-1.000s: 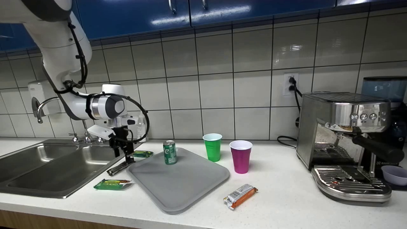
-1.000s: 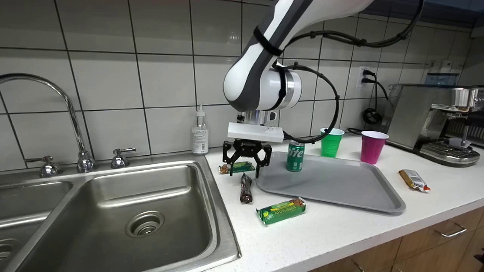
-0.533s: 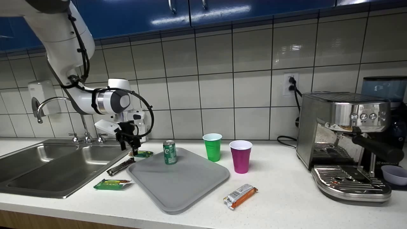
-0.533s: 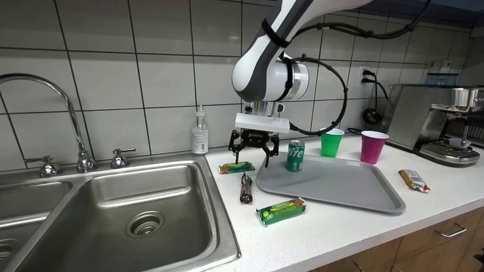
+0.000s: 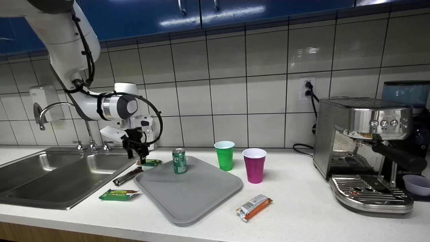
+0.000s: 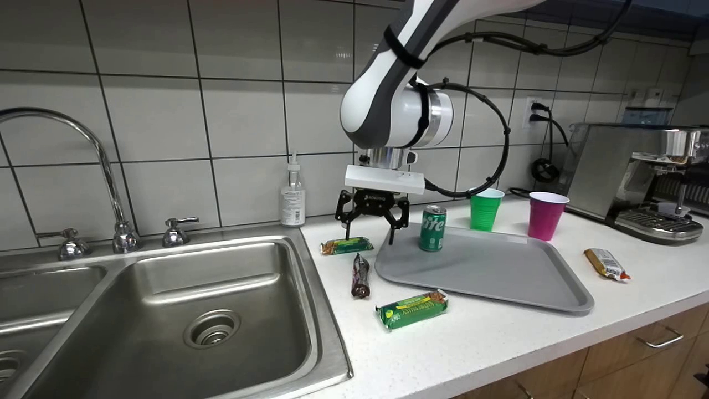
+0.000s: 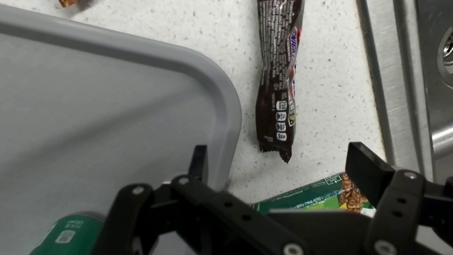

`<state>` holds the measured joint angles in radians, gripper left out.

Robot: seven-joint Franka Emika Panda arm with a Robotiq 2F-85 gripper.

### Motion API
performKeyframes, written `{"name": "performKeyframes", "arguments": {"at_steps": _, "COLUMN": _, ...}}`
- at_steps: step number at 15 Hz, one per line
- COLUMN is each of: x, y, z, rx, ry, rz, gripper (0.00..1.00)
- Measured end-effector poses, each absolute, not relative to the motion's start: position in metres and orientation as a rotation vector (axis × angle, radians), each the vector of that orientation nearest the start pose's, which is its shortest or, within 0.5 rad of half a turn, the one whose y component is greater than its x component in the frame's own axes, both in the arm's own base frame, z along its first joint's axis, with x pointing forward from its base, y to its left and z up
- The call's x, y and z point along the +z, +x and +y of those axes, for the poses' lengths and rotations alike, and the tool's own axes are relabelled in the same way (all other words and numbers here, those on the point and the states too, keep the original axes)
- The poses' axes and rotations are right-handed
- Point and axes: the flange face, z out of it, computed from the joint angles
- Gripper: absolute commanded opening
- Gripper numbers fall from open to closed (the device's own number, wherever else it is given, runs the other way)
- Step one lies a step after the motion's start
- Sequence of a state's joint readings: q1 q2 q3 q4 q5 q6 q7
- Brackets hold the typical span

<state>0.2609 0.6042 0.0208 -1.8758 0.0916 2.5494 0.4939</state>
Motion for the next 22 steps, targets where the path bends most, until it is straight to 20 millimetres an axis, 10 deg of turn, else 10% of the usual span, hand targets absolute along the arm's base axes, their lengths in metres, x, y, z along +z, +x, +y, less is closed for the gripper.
{"name": "performKeyframes", "arguments": {"at_steps": 22, "x": 0.189, "y": 0.657, "z": 0.191, "rx": 0.089, "ry": -2.77, "rz": 1.213, "gripper": 1.0}}
